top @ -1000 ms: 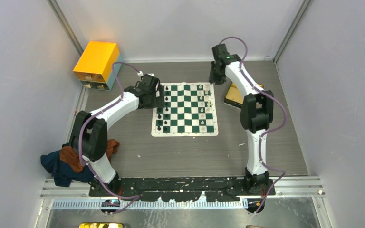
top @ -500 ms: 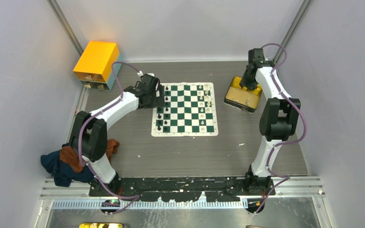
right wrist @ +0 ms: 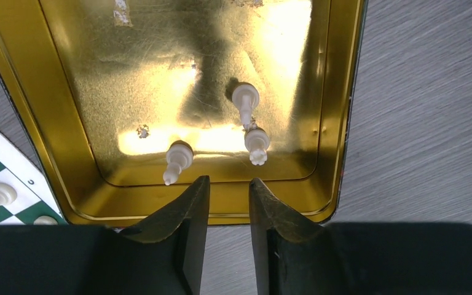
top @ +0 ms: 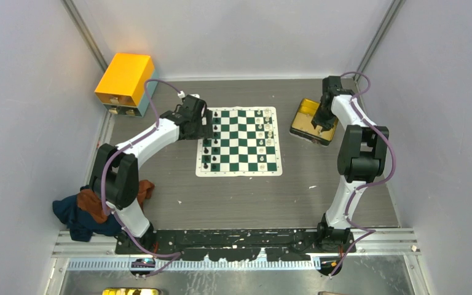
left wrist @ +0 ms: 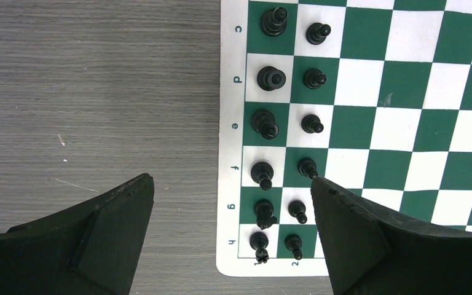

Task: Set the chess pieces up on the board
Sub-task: Pick up the chess piece from the storage box.

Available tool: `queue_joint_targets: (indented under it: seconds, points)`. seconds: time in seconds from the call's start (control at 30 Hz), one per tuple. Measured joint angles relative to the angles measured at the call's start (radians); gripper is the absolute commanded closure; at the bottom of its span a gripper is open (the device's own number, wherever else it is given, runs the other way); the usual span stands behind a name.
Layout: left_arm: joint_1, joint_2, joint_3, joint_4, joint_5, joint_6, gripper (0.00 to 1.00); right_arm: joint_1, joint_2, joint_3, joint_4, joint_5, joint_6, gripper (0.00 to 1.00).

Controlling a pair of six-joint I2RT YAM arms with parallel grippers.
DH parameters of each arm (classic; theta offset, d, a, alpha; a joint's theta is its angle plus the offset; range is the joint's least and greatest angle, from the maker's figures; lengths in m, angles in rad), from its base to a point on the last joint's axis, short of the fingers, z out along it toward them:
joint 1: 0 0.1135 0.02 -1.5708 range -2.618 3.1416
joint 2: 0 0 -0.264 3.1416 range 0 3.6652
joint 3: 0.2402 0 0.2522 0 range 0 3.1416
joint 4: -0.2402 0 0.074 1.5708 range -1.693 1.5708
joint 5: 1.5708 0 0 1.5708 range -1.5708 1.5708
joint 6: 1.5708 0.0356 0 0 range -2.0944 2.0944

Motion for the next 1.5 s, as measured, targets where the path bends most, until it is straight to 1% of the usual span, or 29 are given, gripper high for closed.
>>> queue_joint_targets:
  seconds: [0.23, 0.53, 0.6, 1.1, 1.33, 1.5]
  points:
    - [0.0, 0.0, 0.0, -0.002, 0.0, 0.001, 0.01, -0.012, 0.0, -0.014, 0.022, 0.0, 0.0, 0.61]
    - [0.0, 0.006, 0.01, -0.005, 0.0, 0.002, 0.01, -0.021, 0.003, -0.012, 0.033, 0.0, 0.0, 0.61]
    - [0.0, 0.007, 0.013, -0.005, 0.0, 0.002, 0.01, -0.023, 0.007, -0.008, 0.034, 0.0, 0.0, 0.59]
    - [0.0, 0.033, 0.029, -0.006, 0.0, 0.001, 0.01, -0.051, 0.101, 0.058, 0.039, -0.004, 0.0, 0.59]
    - [0.0, 0.047, 0.035, -0.006, 0.0, 0.001, 0.01, -0.053, 0.14, 0.091, 0.039, -0.014, 0.0, 0.61]
    - [0.0, 0.058, 0.047, -0.006, 0.0, 0.0, 0.01, -0.053, 0.151, 0.093, 0.039, -0.025, 0.0, 0.68]
